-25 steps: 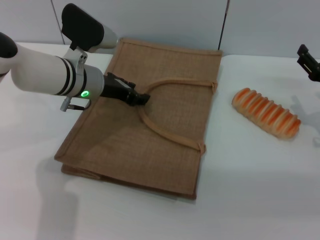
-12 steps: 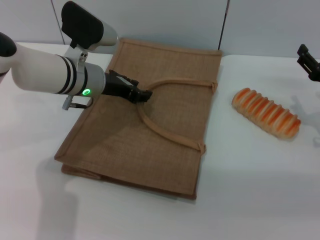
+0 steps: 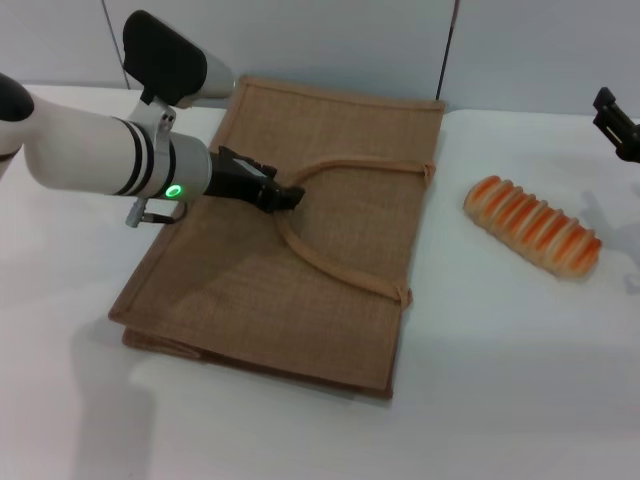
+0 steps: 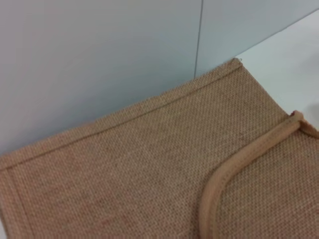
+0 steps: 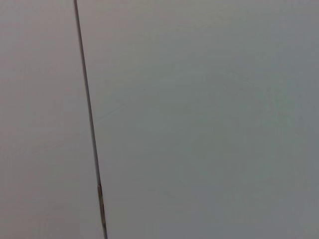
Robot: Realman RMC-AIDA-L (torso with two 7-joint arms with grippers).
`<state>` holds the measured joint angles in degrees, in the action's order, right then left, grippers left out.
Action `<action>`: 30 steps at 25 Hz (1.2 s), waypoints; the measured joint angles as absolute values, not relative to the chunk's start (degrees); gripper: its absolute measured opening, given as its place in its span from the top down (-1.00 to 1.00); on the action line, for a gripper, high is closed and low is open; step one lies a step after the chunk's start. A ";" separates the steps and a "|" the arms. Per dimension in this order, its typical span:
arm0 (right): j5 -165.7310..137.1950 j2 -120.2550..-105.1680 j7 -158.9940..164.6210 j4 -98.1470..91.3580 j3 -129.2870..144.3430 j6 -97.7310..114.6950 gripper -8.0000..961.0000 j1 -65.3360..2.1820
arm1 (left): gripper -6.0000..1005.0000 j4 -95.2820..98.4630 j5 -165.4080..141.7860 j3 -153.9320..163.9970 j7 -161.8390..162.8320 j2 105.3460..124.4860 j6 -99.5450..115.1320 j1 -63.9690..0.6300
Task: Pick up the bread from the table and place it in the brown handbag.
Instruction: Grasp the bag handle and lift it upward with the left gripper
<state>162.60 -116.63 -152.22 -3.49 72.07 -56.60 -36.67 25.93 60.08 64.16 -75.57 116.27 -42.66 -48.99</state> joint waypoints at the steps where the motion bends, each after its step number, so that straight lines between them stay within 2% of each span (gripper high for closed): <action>1: 162.60 -116.63 -152.22 -3.47 72.07 -56.60 -0.62 -36.70 | -0.05 25.55 60.36 64.16 -75.61 116.28 -42.68 -49.10; 30: 162.60 -116.63 -152.22 -3.43 72.16 -56.60 -0.62 -36.90 | -0.05 24.05 56.00 64.34 -69.47 115.53 -47.03 -49.78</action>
